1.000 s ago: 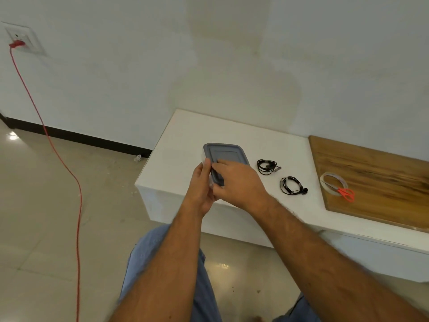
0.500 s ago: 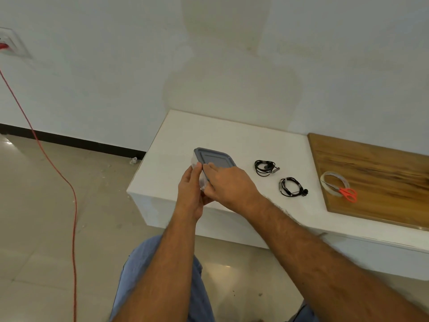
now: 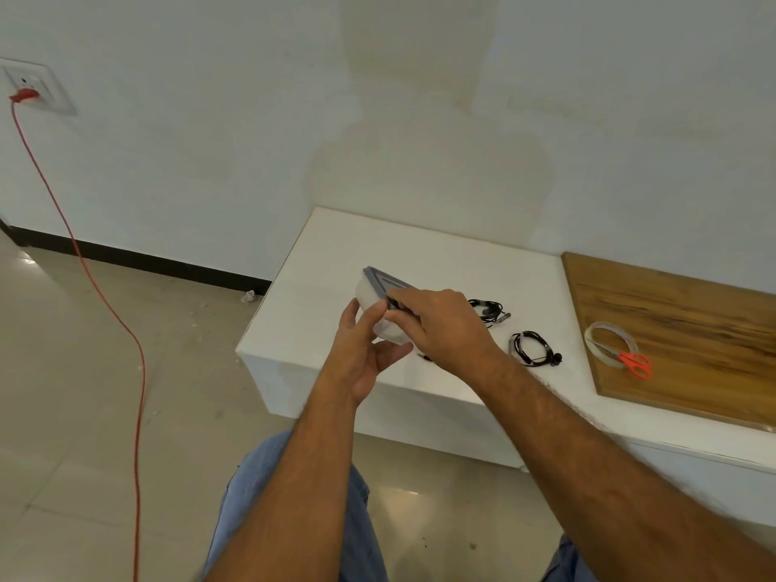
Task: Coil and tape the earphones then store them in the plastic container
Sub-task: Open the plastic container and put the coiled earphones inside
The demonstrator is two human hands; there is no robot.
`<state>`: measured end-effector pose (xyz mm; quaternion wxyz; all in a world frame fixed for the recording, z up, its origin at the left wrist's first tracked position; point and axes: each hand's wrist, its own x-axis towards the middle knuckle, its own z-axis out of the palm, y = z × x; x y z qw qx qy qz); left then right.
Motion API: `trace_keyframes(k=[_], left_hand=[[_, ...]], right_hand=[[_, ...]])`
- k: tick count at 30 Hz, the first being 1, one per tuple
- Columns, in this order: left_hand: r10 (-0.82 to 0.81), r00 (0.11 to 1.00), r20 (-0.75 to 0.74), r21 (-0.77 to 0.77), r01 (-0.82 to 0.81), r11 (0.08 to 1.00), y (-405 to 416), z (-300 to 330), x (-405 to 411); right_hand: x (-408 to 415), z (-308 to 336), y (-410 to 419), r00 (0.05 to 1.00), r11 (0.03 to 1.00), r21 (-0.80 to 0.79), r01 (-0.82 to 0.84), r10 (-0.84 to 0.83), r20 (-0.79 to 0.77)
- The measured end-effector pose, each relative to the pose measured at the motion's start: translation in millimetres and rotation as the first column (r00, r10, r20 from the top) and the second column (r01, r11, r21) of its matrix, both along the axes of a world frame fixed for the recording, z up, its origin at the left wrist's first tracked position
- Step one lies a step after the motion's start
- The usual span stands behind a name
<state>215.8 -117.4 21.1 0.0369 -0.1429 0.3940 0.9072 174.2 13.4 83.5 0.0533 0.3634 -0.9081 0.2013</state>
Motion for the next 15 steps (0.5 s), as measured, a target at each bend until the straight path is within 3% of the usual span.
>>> trace_keyframes(k=[5, 15], left_hand=[[-0.004, 0.999, -0.037, -0.030, 0.003, 1.000, -4, 3, 1], [-0.050, 0.988, -0.146, -0.105, 0.034, 0.994, -7, 4, 3]], right_hand=[[-3, -2, 2, 1.000, 0.997, -0.070, -0.012, 0.014, 0.018], [-2, 7, -6, 0.988, 0.995, 0.088, -0.040, 0.053, -0.148]])
